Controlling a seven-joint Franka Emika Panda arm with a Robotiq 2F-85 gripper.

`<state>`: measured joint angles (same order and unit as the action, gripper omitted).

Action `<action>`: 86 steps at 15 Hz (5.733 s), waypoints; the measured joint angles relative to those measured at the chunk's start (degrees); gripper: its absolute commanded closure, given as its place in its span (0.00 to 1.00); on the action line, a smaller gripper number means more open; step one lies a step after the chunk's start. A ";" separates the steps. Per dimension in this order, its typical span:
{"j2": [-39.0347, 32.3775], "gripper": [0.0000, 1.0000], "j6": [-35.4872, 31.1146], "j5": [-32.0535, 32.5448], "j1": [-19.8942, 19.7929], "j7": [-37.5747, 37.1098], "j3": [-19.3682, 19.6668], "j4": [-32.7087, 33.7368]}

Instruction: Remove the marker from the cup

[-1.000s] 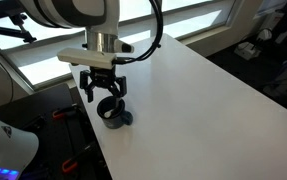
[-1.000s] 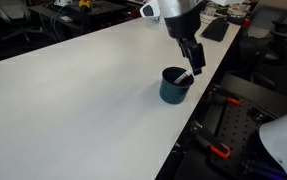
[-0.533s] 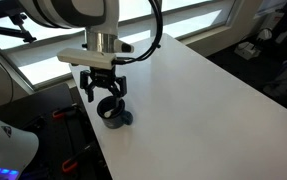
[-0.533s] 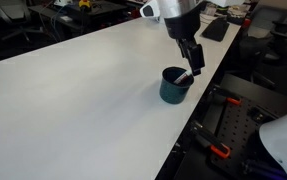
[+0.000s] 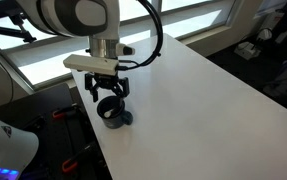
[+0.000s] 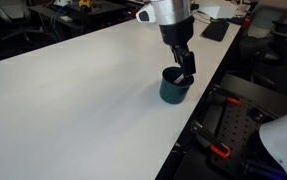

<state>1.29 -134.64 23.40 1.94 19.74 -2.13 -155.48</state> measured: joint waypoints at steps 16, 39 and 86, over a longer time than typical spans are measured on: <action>6.50 0.00 1.01 -0.05 0.07 0.13 -0.22 -1.64; 3.48 0.40 -3.23 0.23 -0.26 0.12 0.54 -1.74; 19.58 0.95 7.73 -6.31 -3.42 7.71 6.75 7.42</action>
<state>20.87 -126.92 17.09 -1.49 27.45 4.61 -148.07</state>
